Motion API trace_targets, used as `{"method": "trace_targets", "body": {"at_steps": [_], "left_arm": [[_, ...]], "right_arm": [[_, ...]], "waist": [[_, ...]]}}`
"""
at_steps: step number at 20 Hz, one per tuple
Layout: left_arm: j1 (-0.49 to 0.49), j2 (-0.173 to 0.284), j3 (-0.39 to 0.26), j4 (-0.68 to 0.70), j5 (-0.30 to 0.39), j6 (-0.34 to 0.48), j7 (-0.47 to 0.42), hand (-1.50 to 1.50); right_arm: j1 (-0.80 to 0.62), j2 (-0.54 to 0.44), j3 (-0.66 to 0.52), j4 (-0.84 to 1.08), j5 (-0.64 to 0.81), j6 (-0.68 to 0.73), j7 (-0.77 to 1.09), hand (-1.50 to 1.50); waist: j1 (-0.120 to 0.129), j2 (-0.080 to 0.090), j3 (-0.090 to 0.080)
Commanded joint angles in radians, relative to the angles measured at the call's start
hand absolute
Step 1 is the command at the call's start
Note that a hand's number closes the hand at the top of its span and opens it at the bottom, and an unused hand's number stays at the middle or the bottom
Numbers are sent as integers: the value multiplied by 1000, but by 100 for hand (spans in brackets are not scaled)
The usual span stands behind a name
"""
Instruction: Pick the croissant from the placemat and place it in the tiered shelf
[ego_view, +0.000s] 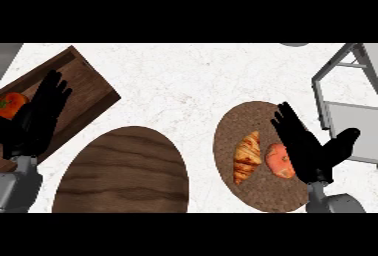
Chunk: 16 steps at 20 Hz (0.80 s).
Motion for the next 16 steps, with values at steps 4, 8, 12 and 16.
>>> {"method": "trace_targets", "body": {"at_steps": [4,8,12,16], "left_arm": [[20,-20,-109,2,-137,12,-70,0],[35,-19,-119,26,-127,0,-44,0],[20,-14,-136,1,-167,18,-58,0],[54,-58,-190,-1,-208,38,-84,0]], "right_arm": [[-60,-159,-30,-43,311,-327,114,-150],[-155,182,-242,-215,32,-477,-40,150],[98,-294,-134,114,615,-647,51,150],[167,-161,-111,49,792,-953,17,-150]], "waist": [[-6,-35,-26],[-82,-72,9],[-86,-24,-36],[-38,-35,-23]]}}
